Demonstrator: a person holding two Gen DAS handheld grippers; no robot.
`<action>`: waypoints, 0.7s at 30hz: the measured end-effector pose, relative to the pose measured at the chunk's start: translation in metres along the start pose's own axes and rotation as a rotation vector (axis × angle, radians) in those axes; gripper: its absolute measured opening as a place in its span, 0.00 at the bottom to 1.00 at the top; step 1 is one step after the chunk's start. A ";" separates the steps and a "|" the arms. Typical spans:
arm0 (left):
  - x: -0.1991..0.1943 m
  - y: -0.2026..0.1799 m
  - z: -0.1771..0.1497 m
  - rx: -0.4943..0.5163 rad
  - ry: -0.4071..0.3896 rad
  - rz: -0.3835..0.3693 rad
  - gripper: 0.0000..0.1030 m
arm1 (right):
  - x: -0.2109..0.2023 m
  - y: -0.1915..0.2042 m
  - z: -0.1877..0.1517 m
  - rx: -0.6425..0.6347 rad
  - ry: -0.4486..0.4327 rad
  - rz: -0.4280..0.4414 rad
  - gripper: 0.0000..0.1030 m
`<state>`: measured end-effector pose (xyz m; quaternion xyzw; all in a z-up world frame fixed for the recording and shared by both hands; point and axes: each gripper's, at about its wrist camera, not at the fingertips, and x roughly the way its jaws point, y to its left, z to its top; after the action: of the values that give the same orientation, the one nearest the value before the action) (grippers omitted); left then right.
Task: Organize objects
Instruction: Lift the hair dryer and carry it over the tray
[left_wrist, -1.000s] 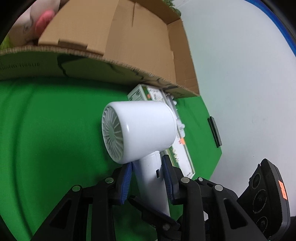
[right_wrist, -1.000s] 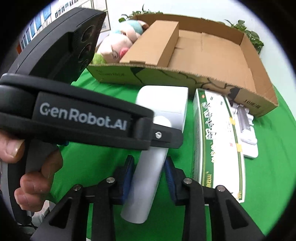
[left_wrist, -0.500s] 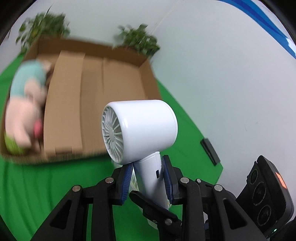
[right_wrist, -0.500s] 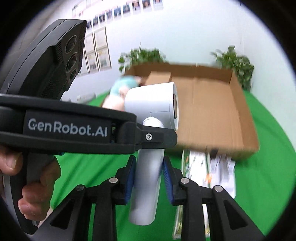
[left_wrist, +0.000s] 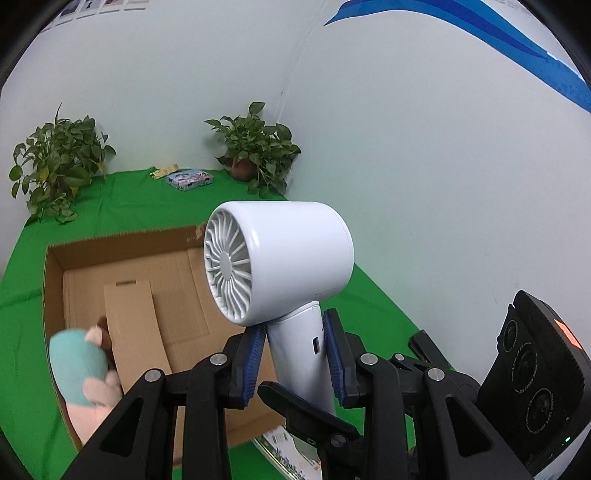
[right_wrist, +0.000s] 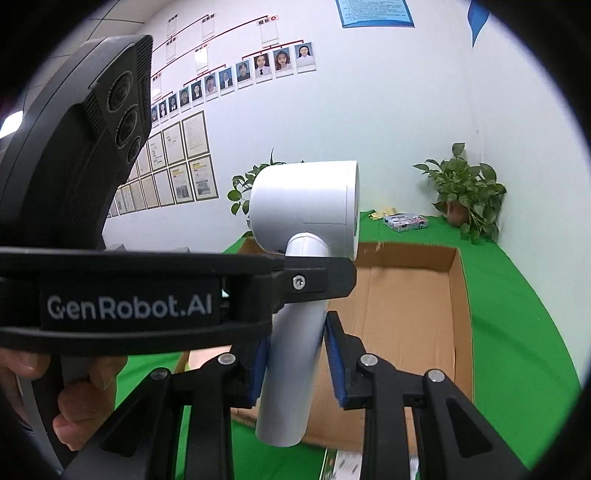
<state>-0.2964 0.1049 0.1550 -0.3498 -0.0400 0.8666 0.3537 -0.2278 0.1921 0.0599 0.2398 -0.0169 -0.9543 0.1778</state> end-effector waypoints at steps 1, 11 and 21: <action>0.002 0.001 0.008 0.000 0.004 0.007 0.28 | 0.001 -0.002 0.007 0.008 -0.001 0.004 0.27; 0.058 0.042 -0.009 -0.068 0.097 0.027 0.28 | 0.053 -0.019 -0.008 0.065 0.121 0.041 0.27; 0.141 0.101 -0.075 -0.150 0.216 0.088 0.28 | 0.103 -0.027 -0.058 0.122 0.251 0.092 0.27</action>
<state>-0.3796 0.1067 -0.0148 -0.4681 -0.0511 0.8330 0.2905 -0.2945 0.1846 -0.0406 0.3666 -0.0635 -0.9048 0.2071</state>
